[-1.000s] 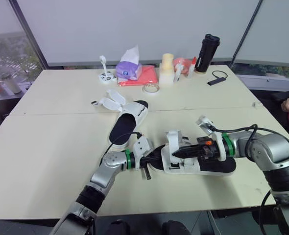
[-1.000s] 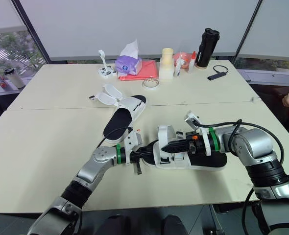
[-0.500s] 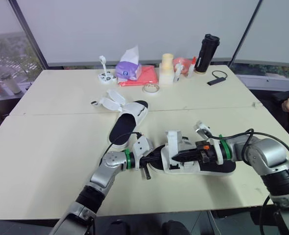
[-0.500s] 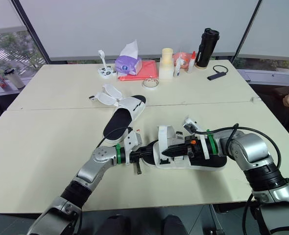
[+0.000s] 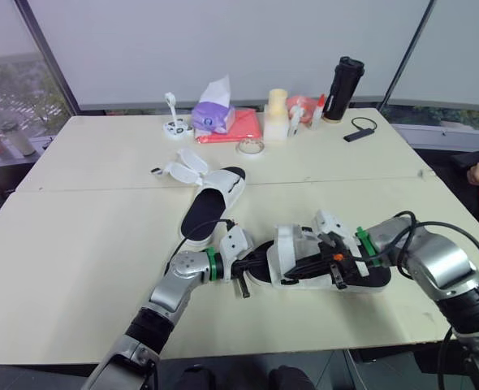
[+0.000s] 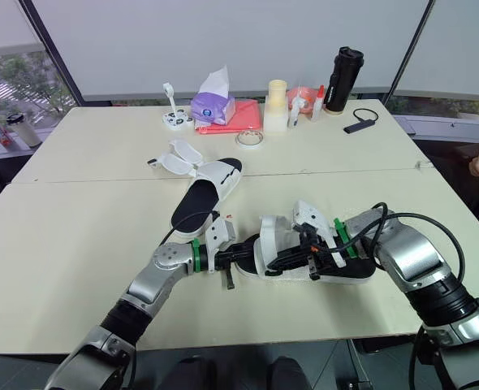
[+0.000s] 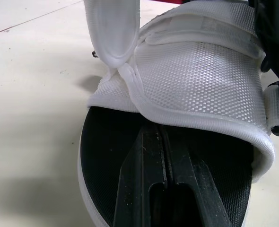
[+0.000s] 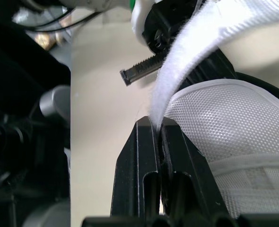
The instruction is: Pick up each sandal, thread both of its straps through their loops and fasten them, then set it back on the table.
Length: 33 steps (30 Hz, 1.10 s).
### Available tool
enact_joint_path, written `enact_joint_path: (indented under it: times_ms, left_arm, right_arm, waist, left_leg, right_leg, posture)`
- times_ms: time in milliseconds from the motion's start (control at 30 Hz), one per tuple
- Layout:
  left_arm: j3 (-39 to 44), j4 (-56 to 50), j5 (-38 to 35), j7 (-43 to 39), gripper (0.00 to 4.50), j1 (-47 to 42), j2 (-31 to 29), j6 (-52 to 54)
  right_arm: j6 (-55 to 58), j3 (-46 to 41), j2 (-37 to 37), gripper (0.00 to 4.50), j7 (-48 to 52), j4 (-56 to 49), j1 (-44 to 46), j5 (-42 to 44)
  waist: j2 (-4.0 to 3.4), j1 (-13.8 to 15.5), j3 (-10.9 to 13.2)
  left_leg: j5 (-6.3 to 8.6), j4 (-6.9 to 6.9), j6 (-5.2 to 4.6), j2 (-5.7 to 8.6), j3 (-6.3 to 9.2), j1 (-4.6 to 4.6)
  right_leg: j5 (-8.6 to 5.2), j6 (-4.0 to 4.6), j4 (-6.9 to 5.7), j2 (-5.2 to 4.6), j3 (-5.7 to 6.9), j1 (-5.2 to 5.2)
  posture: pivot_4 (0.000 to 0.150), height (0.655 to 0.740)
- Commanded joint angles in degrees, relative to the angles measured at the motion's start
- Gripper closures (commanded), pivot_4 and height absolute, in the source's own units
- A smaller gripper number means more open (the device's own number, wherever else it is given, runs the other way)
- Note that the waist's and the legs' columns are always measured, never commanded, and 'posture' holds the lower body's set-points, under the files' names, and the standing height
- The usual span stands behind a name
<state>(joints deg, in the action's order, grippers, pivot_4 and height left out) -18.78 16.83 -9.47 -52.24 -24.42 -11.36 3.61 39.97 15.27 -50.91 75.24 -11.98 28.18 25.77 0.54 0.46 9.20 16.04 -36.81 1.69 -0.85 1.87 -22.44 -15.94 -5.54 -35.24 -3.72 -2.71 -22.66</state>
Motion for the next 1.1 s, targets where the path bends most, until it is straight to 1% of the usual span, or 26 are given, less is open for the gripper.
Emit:
enact_joint_path:
  times_ms: [33, 200, 300, 333, 400, 433, 567, 667, 767, 833, 867, 933, 1100]
  left_arm:
    - [-0.4, 6.5, 3.5, 2.0, 4.50, 3.2, -2.6, 4.8]
    - [-0.5, 6.6, 3.5, 2.0, 4.50, 3.3, -2.7, 4.9]
    - [-0.5, 6.6, 3.5, 2.0, 4.50, 3.2, -2.7, 4.8]
    - [-0.5, 6.7, 3.5, 2.0, 4.50, 3.3, -2.7, 4.8]
    - [-0.6, 6.6, 3.5, 2.1, 4.50, 3.4, -2.6, 4.7]
    - [-0.7, 6.6, 3.5, 2.1, 4.50, 3.5, -2.6, 4.7]
    - [-0.8, 6.6, 3.5, 2.0, 4.50, 3.7, -2.5, 4.7]
    - [-0.8, 6.8, 3.5, 2.0, 4.50, 3.7, -2.5, 4.7]
    - [-1.0, 7.5, 3.6, 1.8, 4.50, 3.3, -2.3, 4.5]
    - [-1.1, 7.8, 3.7, 1.8, 4.50, 3.1, -2.2, 4.3]
    - [-1.1, 7.9, 3.7, 1.8, 4.50, 3.0, -2.1, 4.3]
    - [-1.1, 8.0, 3.7, 1.8, 4.50, 3.0, -2.1, 4.3]
    - [-1.1, 8.2, 3.7, 1.8, 4.50, 3.1, -2.1, 4.4]
  right_arm:
    - [-3.3, 2.7, -1.6, 4.40, 1.1, -0.8, -1.6, -4.0]
    - [-3.7, 1.7, -0.1, 4.40, -0.1, 0.9, -1.2, -4.5]
    - [-2.5, 0.4, 1.2, 4.40, -1.4, 1.0, -1.0, -3.4]
    - [-2.3, -0.1, 1.4, 4.17, -2.1, 0.9, -1.2, -3.4]
    - [-1.3, -1.6, 1.6, 3.56, -2.9, 0.1, -1.8, -2.3]
    - [-0.5, -2.4, 1.6, 3.10, -3.2, -0.3, -2.1, -1.5]
    - [10.7, -10.5, 2.9, 1.12, -5.4, -2.6, -1.7, 9.2]
    - [15.2, -14.5, 4.3, 1.12, -8.1, -3.7, -2.3, 14.2]
    - [20.5, -18.7, 7.3, 1.12, -12.2, -3.5, -2.0, 19.6]
    - [21.9, -19.3, 8.2, 1.12, -13.9, -3.8, -2.1, 20.8]
    - [21.8, -19.1, 8.5, 1.35, -14.6, -3.9, -2.2, 20.7]
    - [21.7, -19.0, 9.1, 1.98, -16.1, -4.1, -2.5, 20.7]
    - [21.5, -18.1, 9.5, 4.44, -17.6, -5.3, -3.4, 20.9]
  waist:
    - [0.01, 0.0, 0.0]
    - [0.12, 0.1, -0.1]
    - [0.13, 0.0, -0.2]
    - [0.13, 0.0, -0.2]
    - [0.13, 0.1, -0.2]
    - [0.13, 0.1, -0.2]
    - [0.13, 0.0, -0.2]
    - [0.12, 0.1, -0.2]
    - [0.12, 0.0, -0.2]
    - [0.11, 0.1, -0.2]
    - [0.11, 0.1, -0.2]
    - [0.11, 0.1, -0.2]
    - [0.10, 0.1, -0.2]
  left_leg:
    - [0.00, 0.01, 0.00, 0.00, 0.00, 0.00]
    - [0.00, 0.02, 0.00, 0.00, 0.00, 0.01]
    - [0.00, 0.03, 0.00, 0.00, 0.01, 0.01]
    - [0.00, 0.03, 0.00, 0.00, 0.01, 0.02]
    - [0.00, 0.03, 0.00, 0.00, 0.01, 0.02]
    - [0.00, 0.04, 0.00, 0.00, 0.01, 0.02]
    - [0.00, 0.04, 0.00, 0.00, 0.00, 0.02]
    - [0.00, 0.04, 0.00, -0.01, 0.00, 0.02]
    - [0.00, 0.07, 0.00, -0.01, 0.00, 0.02]
    - [0.00, 0.07, 0.00, -0.01, 0.00, 0.02]
    - [0.00, 0.07, 0.00, -0.01, 0.00, 0.02]
    - [0.00, 0.07, 0.00, -0.01, -0.01, 0.01]
    - [0.00, 0.07, 0.00, -0.01, -0.02, 0.01]
  right_leg:
    - [0.00, 0.00, 0.01, 0.00, 0.00, 0.01]
    - [0.00, 0.00, 0.05, -0.01, 0.01, 0.03]
    - [0.00, 0.00, 0.05, -0.01, 0.01, 0.03]
    - [0.00, 0.00, 0.05, -0.01, 0.00, 0.03]
    - [0.00, 0.00, 0.05, -0.01, 0.00, 0.03]
    - [0.00, 0.00, 0.05, -0.01, 0.00, 0.03]
    - [0.02, 0.02, 0.05, -0.05, 0.01, 0.02]
    - [0.02, 0.03, 0.05, -0.06, 0.02, 0.02]
    - [0.02, 0.03, 0.05, -0.06, 0.02, 0.02]
    - [0.02, 0.03, 0.05, -0.06, 0.02, 0.02]
    - [0.02, 0.03, 0.05, -0.06, 0.02, 0.02]
    - [0.02, 0.03, 0.05, -0.06, 0.02, 0.02]
    - [0.02, 0.03, 0.05, -0.06, 0.03, 0.02]
  posture:
    - [0.150, 0.7400]
    - [0.150, 0.7400]
    - [0.150, 0.7400]
    - [0.150, 0.7400]
    - [0.150, 0.7400]
    - [0.150, 0.7400]
    - [0.150, 0.7400]
    - [0.150, 0.7400]
    - [0.150, 0.7400]
    - [0.150, 0.7400]
    - [0.150, 0.7400]
    - [0.150, 0.7400]
    - [0.150, 0.7400]
